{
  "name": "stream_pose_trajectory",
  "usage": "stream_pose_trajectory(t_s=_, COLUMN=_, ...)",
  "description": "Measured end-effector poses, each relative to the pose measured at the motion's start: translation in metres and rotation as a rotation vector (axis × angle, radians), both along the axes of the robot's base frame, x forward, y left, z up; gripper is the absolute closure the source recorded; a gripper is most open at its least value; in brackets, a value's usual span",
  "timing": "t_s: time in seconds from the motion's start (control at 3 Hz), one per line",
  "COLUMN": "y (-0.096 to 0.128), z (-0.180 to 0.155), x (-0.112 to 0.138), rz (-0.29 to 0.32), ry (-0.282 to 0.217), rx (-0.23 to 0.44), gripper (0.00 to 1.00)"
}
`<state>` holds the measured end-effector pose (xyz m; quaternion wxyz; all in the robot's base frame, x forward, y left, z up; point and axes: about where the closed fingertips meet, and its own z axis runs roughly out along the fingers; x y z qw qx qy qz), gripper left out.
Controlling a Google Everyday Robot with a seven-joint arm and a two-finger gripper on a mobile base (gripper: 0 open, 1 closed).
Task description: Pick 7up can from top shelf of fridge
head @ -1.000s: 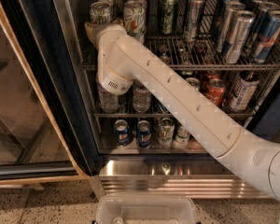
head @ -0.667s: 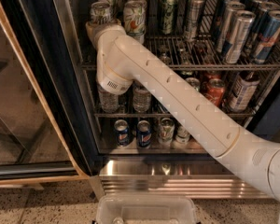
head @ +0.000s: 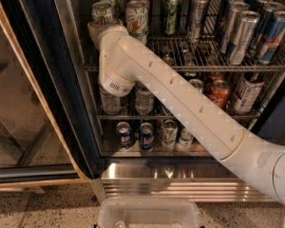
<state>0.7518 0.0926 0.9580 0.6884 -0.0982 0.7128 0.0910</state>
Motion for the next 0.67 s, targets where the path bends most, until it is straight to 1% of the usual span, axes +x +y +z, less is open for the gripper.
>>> stream_pose_trajectory(t_s=0.33, y=0.001, z=0.000, x=-0.002, rz=0.000, ry=0.000, rx=-0.005, gripper=1.00)
stream_pose_trajectory(t_s=0.67, y=0.009, z=0.008, x=-0.023, rz=-0.010, ry=-0.011, rx=-0.033, gripper=1.00)
